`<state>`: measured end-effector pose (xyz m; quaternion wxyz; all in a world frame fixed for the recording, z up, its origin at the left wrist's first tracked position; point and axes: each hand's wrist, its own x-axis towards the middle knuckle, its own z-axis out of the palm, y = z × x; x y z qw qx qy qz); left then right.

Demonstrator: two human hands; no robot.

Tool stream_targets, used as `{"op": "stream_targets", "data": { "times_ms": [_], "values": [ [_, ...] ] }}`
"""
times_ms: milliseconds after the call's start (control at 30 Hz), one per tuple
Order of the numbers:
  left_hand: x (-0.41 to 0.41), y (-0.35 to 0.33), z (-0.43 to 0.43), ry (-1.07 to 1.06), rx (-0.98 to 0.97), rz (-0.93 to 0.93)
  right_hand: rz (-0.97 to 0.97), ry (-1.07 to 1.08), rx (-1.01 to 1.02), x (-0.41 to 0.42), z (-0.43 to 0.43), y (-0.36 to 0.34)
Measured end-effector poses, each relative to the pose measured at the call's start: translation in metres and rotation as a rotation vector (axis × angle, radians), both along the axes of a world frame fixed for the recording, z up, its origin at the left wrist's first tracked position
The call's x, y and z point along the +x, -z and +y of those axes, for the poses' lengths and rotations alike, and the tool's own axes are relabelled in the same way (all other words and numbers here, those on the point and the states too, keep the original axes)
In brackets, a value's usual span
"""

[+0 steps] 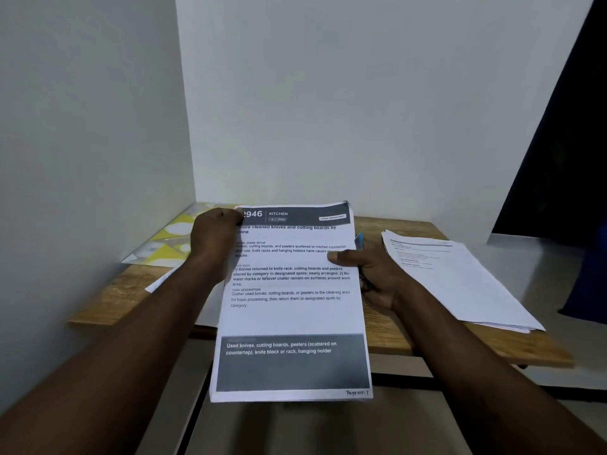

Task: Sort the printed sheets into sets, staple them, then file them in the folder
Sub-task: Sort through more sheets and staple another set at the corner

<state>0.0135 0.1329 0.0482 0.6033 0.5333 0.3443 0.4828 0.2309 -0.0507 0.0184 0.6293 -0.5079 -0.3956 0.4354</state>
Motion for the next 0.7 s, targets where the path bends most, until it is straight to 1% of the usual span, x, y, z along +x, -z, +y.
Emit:
{"op": "stream_targets", "data": {
  "times_ms": [100,167,233,333,400,500,567,700],
  "values": [
    [-0.004,-0.005,-0.013,0.126,-0.098,-0.043,0.043,0.039,0.015,-0.006,-0.001,-0.008],
    [-0.008,-0.003,-0.020,0.259,-0.127,0.016,0.093,0.080,0.033,-0.004,0.000,-0.011],
    [-0.013,0.003,-0.023,0.411,-0.129,0.087,0.140,0.125,0.005,0.003,0.002,-0.012],
    [-0.012,0.014,-0.030,0.572,-0.078,0.195,0.168,0.246,-0.064,0.018,0.005,-0.015],
    [-0.004,0.019,-0.036,0.565,-0.052,0.214,0.136,0.292,-0.121,0.025,0.005,-0.019],
    [0.015,0.020,-0.043,0.450,-0.031,0.242,0.094,0.300,-0.176,0.033,0.003,-0.026],
    [0.030,0.023,-0.043,0.390,-0.049,0.267,0.063,0.345,-0.215,0.043,0.001,-0.030],
    [0.053,0.032,-0.038,0.294,-0.005,0.369,-0.133,0.462,-0.325,0.061,-0.010,-0.037]
  ]
}}
